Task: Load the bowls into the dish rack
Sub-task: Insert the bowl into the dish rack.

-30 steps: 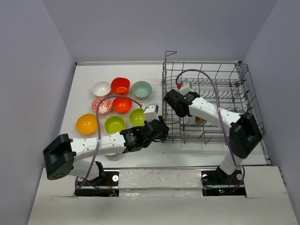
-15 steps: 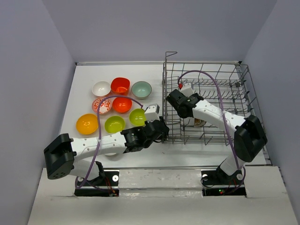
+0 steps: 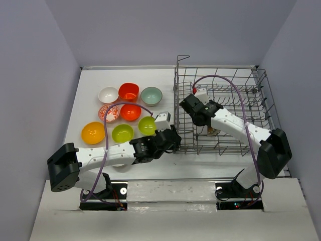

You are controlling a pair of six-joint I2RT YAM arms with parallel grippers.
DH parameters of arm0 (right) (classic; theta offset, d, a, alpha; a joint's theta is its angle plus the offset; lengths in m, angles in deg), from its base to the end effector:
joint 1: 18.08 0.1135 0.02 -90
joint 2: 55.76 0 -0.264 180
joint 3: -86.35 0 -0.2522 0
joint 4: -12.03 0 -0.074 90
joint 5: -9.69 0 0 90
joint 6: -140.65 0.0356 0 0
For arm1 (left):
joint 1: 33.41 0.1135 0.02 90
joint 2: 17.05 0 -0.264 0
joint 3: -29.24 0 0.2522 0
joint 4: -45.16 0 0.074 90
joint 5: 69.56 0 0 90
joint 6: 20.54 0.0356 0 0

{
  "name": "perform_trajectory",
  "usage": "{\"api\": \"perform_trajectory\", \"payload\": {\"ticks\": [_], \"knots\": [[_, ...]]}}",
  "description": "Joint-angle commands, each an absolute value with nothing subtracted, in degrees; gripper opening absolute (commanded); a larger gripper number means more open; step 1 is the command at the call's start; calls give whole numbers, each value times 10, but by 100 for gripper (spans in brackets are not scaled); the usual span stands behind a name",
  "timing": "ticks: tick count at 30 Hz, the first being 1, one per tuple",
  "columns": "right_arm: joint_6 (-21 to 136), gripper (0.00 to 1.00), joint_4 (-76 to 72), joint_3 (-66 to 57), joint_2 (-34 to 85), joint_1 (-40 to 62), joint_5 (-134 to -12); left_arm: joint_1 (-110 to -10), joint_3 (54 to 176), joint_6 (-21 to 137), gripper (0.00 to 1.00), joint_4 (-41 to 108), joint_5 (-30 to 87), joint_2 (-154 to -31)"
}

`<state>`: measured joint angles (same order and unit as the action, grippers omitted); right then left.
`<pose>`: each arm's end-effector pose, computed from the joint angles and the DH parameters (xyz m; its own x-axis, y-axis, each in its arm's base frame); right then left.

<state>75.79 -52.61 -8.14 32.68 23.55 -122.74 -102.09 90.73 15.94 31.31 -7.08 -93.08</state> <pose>0.2424 0.1833 0.2718 -0.7520 -0.2489 -0.6104 0.0238 0.9151 -0.4025 0.1219 -0.2672 0.2562 -0.6482 -0.3004 -0.6997 0.2643 0.7730 -0.5767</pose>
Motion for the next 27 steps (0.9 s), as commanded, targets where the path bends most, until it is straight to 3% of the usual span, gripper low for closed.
{"api": "perform_trajectory", "payload": {"ticks": [1,20,24,27], "knots": [[798,50,-520,-76,313,240,-1192,-1050,929,182,0,345,-32,-947],[797,53,-553,-10,192,240,-1189,-1068,964,173,0,315,-62,-960],[790,53,-553,-10,172,240,-1185,-1074,979,174,12,287,-82,-941],[784,54,-554,-13,156,240,-1184,-1082,991,177,29,275,-100,-929]]}}
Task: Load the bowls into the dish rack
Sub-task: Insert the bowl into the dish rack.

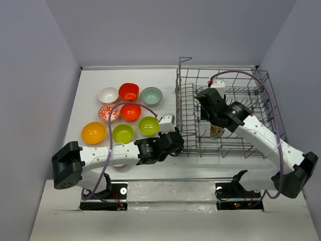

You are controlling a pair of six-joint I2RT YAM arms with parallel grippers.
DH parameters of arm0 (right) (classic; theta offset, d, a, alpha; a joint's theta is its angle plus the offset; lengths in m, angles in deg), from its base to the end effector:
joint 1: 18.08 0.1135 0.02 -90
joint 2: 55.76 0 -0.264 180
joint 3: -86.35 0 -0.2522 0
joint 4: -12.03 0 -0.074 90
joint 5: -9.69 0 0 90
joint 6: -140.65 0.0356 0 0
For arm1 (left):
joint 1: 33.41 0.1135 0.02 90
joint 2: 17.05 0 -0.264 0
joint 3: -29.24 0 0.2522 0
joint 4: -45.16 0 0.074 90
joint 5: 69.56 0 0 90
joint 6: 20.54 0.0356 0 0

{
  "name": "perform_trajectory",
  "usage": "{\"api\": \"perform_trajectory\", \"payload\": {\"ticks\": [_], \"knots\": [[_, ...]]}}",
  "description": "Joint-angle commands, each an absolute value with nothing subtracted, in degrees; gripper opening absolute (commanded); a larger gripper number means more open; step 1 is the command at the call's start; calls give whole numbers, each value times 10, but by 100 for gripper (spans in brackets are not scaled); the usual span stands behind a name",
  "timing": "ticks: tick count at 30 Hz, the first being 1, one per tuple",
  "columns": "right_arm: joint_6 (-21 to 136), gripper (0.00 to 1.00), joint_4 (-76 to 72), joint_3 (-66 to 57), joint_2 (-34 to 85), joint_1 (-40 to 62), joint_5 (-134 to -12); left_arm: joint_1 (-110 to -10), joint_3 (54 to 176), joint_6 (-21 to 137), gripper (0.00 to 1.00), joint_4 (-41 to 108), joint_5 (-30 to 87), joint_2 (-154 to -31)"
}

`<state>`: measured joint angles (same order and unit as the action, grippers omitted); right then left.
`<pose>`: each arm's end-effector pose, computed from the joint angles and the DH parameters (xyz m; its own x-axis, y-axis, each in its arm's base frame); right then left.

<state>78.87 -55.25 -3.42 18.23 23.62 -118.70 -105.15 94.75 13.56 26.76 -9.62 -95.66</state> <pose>0.2039 0.1521 0.3586 -0.6203 -0.0562 -0.7824 0.0720 0.9891 -0.1282 0.1118 -0.2820 0.2604 -0.6616 -0.2822 -0.6947 0.2502 0.7903 -0.5593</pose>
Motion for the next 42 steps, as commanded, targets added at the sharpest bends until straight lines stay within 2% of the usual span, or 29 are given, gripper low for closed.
{"api": "perform_trajectory", "payload": {"ticks": [1,4,6,13,17,21,25,30,37,42], "knots": [[782,54,-554,-15,149,240,-1184,-1086,993,180,38,271,-104,-920],[778,54,-553,-16,141,240,-1181,-1092,1007,184,48,260,-119,-905],[771,54,-553,-15,134,240,-1178,-1095,1015,189,57,256,-129,-896],[759,55,-546,-23,128,240,-1165,-1100,1029,202,69,251,-152,-868],[753,55,-543,-23,123,240,-1163,-1102,1024,172,69,223,-180,-832],[746,56,-542,-18,116,240,-1154,-1103,1014,68,69,126,-254,-768],[734,56,-539,-11,111,240,-1141,-1102,1022,-148,68,-99,-309,-721],[725,57,-535,4,103,240,-1130,-1102,978,-372,66,-321,-303,-694],[717,58,-530,25,93,240,-1086,-1101,800,-554,59,-331,-218,-555],[706,59,-530,47,102,240,-1069,-1100,775,-582,59,-321,-209,-528]]}}
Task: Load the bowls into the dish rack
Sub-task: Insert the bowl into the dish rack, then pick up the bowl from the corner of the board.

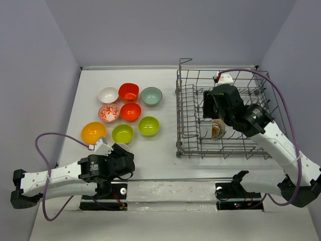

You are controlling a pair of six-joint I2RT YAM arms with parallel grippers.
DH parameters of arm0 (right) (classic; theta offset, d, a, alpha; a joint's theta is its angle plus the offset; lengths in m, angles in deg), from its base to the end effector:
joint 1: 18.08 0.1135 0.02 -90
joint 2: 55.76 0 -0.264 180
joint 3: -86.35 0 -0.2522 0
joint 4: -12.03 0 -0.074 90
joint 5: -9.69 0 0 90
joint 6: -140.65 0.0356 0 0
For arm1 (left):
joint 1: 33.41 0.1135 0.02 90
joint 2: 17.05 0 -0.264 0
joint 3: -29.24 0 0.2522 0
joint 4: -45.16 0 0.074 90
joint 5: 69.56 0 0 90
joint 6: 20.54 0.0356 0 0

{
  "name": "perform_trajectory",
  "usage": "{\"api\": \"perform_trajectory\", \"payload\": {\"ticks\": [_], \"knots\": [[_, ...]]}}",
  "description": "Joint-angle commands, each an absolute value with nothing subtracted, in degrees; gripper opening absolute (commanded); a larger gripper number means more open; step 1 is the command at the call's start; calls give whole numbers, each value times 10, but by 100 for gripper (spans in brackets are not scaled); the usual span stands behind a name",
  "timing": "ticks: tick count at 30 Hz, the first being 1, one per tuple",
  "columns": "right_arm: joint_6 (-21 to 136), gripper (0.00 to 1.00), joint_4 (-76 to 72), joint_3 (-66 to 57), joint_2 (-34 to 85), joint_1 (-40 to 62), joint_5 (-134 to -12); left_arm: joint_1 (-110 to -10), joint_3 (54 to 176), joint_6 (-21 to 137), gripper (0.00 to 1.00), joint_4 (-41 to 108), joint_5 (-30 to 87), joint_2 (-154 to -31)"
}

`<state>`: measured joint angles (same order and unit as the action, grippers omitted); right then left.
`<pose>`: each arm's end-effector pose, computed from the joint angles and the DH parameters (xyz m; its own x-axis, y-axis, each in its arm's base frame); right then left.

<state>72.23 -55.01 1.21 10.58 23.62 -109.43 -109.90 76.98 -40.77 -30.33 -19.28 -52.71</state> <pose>0.1742 0.1320 0.4103 -0.5416 -0.0522 -0.8390 -0.1050 0.9945 0.0059 0.0449 -0.0895 0.2295 -0.5668 -0.7302 -0.3814 -0.4315 0.6575 -0.6176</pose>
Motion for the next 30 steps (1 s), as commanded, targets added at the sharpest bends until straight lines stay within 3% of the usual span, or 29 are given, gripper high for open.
{"api": "perform_trajectory", "payload": {"ticks": [1,7,15,27,30], "knots": [[706,59,-529,53,106,240,-1062,-1100,790,-582,59,-331,-212,-542],[708,58,-507,96,156,240,-948,-1056,854,-497,59,-332,-230,-579],[719,56,-481,156,254,262,-837,-948,938,-330,59,-332,-276,-531],[764,56,-474,258,437,448,-892,-896,1295,-47,64,-331,-387,-644],[781,56,-460,246,469,477,-897,-896,1336,-5,64,-324,-391,-661]]}}
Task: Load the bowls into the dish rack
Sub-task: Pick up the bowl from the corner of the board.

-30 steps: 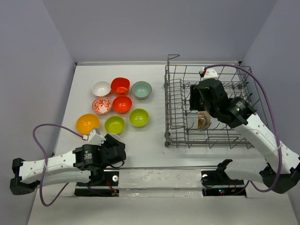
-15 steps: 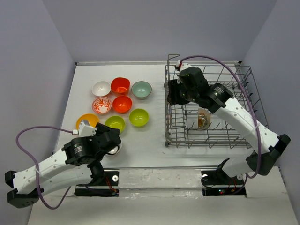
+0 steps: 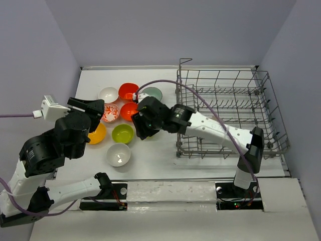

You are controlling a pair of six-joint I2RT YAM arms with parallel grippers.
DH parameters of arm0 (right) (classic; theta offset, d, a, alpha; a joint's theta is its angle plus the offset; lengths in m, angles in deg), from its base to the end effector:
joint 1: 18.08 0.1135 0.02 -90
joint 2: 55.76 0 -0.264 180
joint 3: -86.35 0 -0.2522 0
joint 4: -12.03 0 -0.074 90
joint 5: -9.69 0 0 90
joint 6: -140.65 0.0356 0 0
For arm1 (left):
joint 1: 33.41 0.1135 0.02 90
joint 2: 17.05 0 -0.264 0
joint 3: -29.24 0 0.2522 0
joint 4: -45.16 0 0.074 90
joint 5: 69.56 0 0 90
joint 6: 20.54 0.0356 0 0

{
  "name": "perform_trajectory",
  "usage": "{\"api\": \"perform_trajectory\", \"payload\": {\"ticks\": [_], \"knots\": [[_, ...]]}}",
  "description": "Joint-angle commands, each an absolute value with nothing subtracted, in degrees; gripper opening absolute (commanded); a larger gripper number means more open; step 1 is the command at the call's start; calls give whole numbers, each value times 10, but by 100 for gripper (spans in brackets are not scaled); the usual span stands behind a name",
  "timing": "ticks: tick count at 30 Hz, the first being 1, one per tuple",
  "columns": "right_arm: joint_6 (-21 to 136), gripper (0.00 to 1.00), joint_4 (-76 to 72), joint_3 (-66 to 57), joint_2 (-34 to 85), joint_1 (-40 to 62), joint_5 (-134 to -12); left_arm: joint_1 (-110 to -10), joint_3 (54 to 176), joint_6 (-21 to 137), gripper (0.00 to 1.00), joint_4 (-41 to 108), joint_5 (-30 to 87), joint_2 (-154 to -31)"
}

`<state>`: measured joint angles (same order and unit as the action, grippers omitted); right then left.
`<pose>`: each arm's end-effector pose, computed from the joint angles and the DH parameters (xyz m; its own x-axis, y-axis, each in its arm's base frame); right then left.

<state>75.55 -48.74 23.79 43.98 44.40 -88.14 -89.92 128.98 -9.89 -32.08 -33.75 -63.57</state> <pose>0.1821 0.3390 0.3758 -0.6368 -0.3194 -0.7018 -0.6223 0.7502 0.2232 0.0660 -0.0474 0.4685 -0.1194 -0.8617 -0.4932 -0.2061 0.5075 -0.8367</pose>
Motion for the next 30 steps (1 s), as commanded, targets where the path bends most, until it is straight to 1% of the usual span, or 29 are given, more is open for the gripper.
{"api": "perform_trajectory", "payload": {"ticks": [1,4,8,16,21,30], "knots": [[786,56,-446,240,485,493,-897,-896,1352,4,64,-320,-391,-666],[804,56,-423,229,519,520,-897,-896,1362,34,64,-300,-389,-662],[826,56,-413,244,565,543,-906,-896,1358,54,64,-278,-383,-652],[866,58,-365,236,612,543,-917,-896,1350,79,64,-255,-371,-634],[898,60,-345,252,640,543,-953,-896,1344,86,64,-248,-367,-629],[926,61,-327,274,696,543,-966,-896,1337,93,64,-243,-367,-618]]}}
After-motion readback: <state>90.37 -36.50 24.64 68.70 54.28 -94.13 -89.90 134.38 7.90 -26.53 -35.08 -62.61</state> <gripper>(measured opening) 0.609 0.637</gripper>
